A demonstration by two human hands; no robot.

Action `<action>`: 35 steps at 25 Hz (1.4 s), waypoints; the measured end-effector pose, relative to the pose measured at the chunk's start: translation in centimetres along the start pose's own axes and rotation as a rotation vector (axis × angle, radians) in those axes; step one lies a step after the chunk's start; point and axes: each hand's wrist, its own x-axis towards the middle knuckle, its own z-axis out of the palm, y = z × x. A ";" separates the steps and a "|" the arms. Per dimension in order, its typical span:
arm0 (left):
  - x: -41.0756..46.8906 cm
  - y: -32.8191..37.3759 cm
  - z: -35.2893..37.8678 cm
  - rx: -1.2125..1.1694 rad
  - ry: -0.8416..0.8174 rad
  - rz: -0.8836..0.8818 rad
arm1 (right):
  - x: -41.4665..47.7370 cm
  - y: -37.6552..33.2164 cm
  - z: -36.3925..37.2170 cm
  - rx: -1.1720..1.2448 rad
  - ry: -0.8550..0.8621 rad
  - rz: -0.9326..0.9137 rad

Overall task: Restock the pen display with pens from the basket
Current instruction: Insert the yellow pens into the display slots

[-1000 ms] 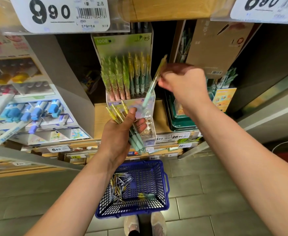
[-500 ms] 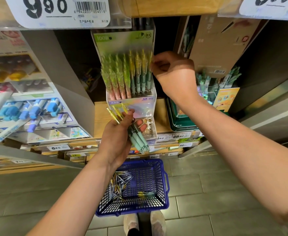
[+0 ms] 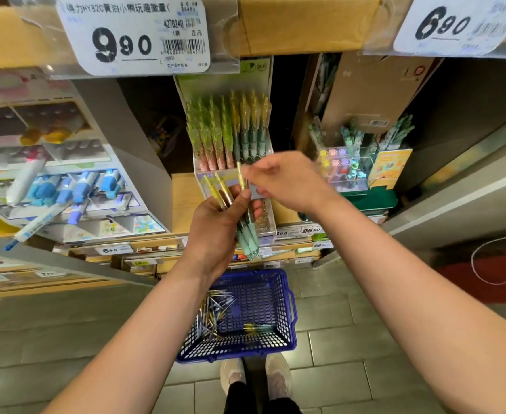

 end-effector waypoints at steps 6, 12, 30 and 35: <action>-1.4 1.0 -0.3 0.258 -0.050 0.022 | -3.3 0.0 0.9 0.344 0.025 0.044; -1.8 2.3 -0.8 0.074 -0.014 -0.097 | -1.8 -2.3 -1.7 0.328 0.542 -0.055; -0.5 4.2 -0.4 0.077 0.015 -0.061 | 3.9 -4.2 1.0 -0.574 0.301 -0.150; -0.3 4.1 0.2 0.031 -0.020 -0.015 | 3.5 -3.9 0.6 -0.548 0.217 -0.052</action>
